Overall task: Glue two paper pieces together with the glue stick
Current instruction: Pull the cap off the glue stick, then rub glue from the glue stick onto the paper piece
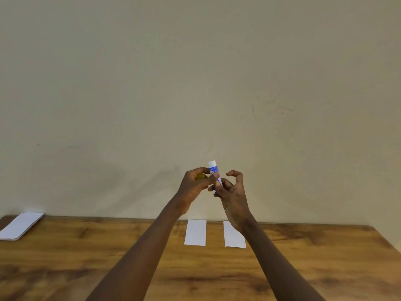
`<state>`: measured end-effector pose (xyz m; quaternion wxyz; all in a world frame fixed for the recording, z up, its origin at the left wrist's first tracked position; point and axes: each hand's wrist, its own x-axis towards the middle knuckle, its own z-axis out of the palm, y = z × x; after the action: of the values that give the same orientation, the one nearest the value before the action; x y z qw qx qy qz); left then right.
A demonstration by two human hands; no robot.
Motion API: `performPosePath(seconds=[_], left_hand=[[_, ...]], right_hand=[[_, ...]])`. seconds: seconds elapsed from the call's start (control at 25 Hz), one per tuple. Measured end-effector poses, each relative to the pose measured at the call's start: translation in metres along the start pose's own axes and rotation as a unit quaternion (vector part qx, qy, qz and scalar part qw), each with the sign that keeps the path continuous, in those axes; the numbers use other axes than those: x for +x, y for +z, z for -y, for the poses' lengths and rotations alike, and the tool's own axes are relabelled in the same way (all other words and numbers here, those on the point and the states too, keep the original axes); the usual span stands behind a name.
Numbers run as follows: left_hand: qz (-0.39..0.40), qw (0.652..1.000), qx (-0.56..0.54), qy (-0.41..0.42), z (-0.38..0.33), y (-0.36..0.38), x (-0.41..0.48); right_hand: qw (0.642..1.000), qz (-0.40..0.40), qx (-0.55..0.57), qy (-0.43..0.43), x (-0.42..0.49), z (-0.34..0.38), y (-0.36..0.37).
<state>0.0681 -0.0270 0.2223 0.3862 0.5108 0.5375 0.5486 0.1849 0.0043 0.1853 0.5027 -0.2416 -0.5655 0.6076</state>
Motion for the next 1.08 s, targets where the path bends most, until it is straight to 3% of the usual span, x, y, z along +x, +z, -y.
performPosePath(seconds=[0.2,0.4,0.6,0.8,1.0,1.08], left_hand=[[-0.057,0.998,-0.008,0.03,-0.005,-0.004,0.01],[-0.05,0.998,-0.007,0.047,-0.01,-0.002,0.01],[-0.005,0.998,-0.054,0.042,-0.017,-0.004,0.007],[-0.016,0.997,-0.051,0.063,-0.025,-0.002,0.005],[-0.018,0.997,-0.05,0.064,-0.029,-0.001,0.003],[-0.02,0.996,-0.051,0.077,-0.032,-0.002,0.002]], right_hand=[[0.995,-0.085,-0.04,-0.033,0.003,-0.005,0.002],[0.991,-0.087,-0.095,-0.026,0.001,-0.003,0.016],[0.996,-0.064,0.045,0.052,-0.005,0.009,0.018],[0.985,-0.088,-0.134,-0.063,-0.003,0.017,0.022],[0.994,-0.061,-0.087,-0.024,-0.007,0.023,0.026],[0.989,-0.072,-0.12,-0.05,-0.007,0.022,0.027]])
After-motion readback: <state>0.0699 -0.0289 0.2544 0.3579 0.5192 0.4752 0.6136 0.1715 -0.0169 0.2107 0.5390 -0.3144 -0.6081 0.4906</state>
